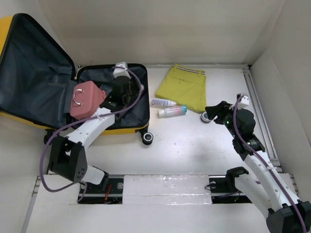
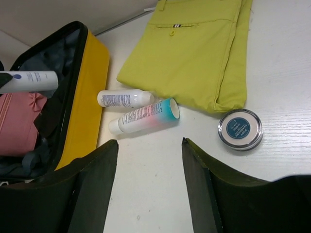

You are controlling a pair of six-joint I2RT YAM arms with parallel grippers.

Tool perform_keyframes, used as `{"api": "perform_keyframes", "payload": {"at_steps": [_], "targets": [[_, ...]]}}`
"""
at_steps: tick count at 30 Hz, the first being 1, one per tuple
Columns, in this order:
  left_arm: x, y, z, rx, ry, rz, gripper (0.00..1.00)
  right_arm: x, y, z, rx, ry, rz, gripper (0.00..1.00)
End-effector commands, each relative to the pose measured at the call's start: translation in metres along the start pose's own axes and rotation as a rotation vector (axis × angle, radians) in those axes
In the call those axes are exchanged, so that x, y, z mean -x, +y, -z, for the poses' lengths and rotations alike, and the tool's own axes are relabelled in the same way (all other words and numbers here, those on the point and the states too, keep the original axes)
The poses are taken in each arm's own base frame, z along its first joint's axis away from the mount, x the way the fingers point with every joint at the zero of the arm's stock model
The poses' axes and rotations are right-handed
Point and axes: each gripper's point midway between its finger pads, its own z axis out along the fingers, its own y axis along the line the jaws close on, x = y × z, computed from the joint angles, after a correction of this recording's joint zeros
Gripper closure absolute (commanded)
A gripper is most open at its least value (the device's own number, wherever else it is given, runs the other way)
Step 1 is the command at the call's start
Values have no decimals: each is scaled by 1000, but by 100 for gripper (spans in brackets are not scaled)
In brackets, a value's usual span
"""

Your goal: Pack the luggage

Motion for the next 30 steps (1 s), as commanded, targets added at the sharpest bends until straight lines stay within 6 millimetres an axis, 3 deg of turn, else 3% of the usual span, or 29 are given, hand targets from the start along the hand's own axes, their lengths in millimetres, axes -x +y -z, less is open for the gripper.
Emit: {"api": "perform_keyframes", "payload": {"at_steps": [1, 6, 8, 11, 13, 14, 17, 20, 23, 25, 27, 28, 29, 30], "targets": [[-16, 58, -16, 182, 20, 107, 78, 16, 14, -2, 66, -54, 14, 39], [-31, 93, -40, 291, 47, 145, 78, 7, 12, -8, 64, -32, 15, 39], [-37, 103, -39, 351, 50, 168, 61, 0, 11, -10, 63, -11, 15, 39], [-30, 113, -22, 388, -4, 194, 21, -2, 14, -11, 71, -7, 17, 39], [-17, 113, -13, 383, -60, 209, 21, -2, 14, -11, 71, -6, 17, 39], [0, 112, -4, 387, -111, 231, 21, -4, 12, -13, 66, 1, 16, 39], [15, 108, 10, 369, -142, 245, 22, -6, 13, -14, 68, 2, 27, 39], [13, 105, 24, 375, -151, 262, 24, -6, 13, -14, 67, 2, 27, 39], [11, 100, 59, 348, -191, 301, 24, -5, 17, -13, 80, -1, 29, 39], [13, 96, 70, 295, -205, 292, 22, -5, 17, -13, 80, -1, 29, 39], [19, 79, 72, 211, -202, 272, 27, -5, 17, -13, 80, -1, 29, 39], [17, 57, 67, 126, -152, 217, 28, -5, 17, -13, 80, -1, 29, 42], [16, 40, 63, 89, -133, 182, 28, -7, 14, -15, 67, 3, 28, 47], [10, 21, 59, 55, -98, 129, 30, -7, 14, -15, 67, 3, 28, 59]]}}
